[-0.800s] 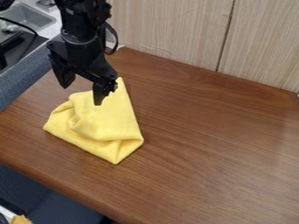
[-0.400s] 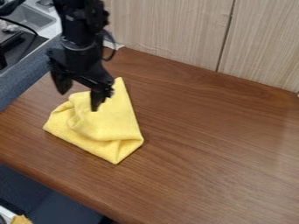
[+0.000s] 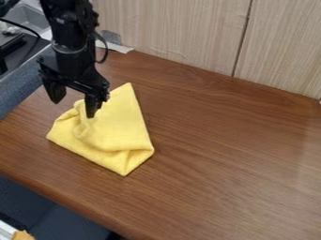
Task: Unfold the cloth from bottom left to top right
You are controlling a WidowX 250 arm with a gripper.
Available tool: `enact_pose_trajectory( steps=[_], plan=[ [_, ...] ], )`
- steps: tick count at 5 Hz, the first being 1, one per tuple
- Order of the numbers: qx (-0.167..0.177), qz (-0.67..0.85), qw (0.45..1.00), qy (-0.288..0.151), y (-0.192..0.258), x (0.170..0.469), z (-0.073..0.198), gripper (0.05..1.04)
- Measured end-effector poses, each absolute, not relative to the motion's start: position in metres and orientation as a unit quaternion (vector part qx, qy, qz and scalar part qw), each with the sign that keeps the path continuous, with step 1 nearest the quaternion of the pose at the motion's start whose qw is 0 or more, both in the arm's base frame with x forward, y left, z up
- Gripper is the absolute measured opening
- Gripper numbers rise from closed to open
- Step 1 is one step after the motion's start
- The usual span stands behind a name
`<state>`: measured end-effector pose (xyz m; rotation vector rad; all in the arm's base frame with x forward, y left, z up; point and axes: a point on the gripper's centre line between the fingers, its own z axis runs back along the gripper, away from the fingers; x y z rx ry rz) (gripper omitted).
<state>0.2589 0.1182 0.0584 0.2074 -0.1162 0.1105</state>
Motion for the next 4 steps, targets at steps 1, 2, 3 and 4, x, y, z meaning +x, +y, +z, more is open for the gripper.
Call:
enact_pose_trajectory(
  steps=[1,2,3,4],
  plan=[
    [0.059,0.043,0.996,-0.058,0.115,0.263,0.045,1.0],
    [0.041,0.021,0.997,-0.06,0.105,0.267,0.039,0.949],
    [0.047,0.008,0.997,-0.068,0.1,0.272,0.04,0.67],
    [0.056,0.015,0.996,-0.068,0.103,0.272,0.04,0.375]
  ],
)
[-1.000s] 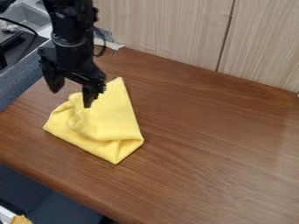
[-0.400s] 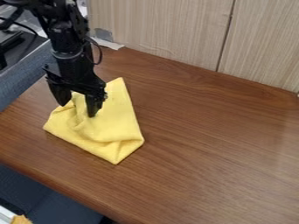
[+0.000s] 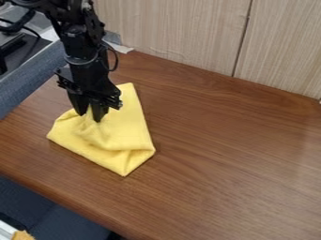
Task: Unfold the cloth from bottom left to top right
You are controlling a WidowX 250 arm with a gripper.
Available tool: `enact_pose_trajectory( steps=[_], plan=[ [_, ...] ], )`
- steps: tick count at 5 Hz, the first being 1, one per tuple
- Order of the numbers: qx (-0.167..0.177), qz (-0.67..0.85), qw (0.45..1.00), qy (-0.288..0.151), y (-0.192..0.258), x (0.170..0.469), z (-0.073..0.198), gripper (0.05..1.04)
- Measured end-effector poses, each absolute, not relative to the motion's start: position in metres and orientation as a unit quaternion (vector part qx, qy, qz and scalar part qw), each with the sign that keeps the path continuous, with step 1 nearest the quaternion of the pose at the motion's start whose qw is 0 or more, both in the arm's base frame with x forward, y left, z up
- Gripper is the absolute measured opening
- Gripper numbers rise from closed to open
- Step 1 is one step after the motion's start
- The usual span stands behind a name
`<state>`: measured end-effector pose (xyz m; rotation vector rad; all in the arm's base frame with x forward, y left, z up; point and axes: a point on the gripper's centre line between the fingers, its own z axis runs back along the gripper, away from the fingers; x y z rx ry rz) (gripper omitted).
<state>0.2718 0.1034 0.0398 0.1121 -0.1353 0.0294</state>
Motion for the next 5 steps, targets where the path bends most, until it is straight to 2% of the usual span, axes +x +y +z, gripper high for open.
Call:
enact_pose_trajectory(
  steps=[1,2,3,5],
  plan=[
    [0.056,0.023,0.996,-0.064,0.104,0.271,0.039,0.164],
    [0.055,0.036,0.996,-0.062,0.103,0.269,0.045,0.066],
    [0.049,0.048,0.994,-0.088,0.103,0.281,0.064,0.055],
    [0.021,0.032,0.989,-0.141,0.074,0.323,0.088,0.055]
  ],
)
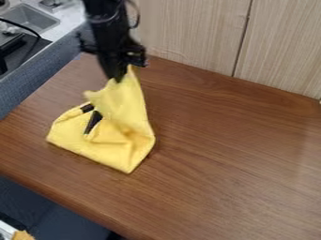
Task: Unfold the cloth from bottom left to top right
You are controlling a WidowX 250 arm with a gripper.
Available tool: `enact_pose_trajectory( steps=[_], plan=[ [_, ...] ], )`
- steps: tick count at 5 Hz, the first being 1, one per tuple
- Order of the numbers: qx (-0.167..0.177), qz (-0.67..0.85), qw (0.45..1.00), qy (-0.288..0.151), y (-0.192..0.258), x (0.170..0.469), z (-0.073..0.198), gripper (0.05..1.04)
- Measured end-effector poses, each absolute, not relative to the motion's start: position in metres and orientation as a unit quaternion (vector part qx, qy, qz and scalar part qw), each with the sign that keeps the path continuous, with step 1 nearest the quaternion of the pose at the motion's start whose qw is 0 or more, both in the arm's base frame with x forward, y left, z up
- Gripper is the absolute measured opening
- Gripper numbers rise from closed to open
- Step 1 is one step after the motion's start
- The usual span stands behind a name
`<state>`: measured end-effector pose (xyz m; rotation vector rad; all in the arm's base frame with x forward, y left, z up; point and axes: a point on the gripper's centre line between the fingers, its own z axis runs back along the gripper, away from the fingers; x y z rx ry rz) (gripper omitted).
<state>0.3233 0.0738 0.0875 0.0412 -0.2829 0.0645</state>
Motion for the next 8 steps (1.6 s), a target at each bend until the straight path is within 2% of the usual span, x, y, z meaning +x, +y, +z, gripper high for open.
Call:
enact_pose_trajectory(
  steps=[2,4,5,6,7,8],
  plan=[
    [-0.002,0.031,0.99,-0.139,0.051,0.358,0.05,0.055],
    [0.003,0.03,0.991,-0.133,0.051,0.385,0.022,0.076],
    [0.006,0.027,0.991,-0.129,0.049,0.389,0.024,0.222],
    [0.007,0.027,0.992,-0.125,0.049,0.388,0.024,0.477],
    [0.011,0.024,0.993,-0.118,0.051,0.386,0.024,0.782],
    [0.011,0.021,0.993,-0.116,0.055,0.382,0.036,0.998]
  ],
)
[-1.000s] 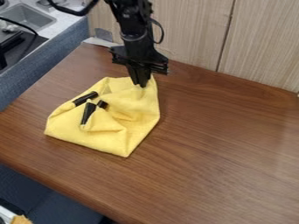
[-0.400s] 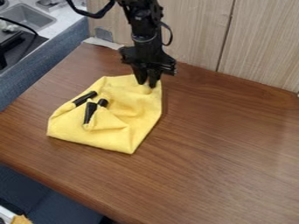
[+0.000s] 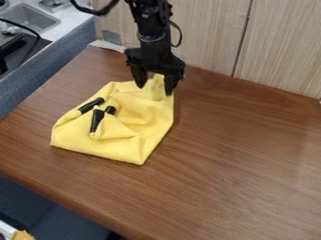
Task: Unfold the cloth from bottom left to top right
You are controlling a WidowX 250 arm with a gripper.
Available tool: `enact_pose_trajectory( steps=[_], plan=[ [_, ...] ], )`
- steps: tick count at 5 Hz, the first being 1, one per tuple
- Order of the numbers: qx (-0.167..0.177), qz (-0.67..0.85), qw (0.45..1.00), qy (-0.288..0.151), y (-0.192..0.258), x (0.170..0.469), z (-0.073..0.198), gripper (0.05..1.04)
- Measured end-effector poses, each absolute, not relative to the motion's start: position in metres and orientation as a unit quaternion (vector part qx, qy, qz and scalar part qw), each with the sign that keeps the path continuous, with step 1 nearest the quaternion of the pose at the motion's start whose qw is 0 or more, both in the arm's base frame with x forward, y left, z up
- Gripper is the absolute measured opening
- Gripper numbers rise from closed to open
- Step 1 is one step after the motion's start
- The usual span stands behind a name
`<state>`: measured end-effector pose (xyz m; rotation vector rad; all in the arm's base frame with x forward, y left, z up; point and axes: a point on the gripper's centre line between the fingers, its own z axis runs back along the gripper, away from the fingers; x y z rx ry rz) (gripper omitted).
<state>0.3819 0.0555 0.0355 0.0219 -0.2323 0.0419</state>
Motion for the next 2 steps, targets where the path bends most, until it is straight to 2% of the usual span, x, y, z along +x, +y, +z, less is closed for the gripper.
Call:
enact_pose_trajectory(
  steps=[2],
  plan=[
    [0.013,0.019,0.987,-0.159,0.065,0.369,0.089,1.0]
  ],
)
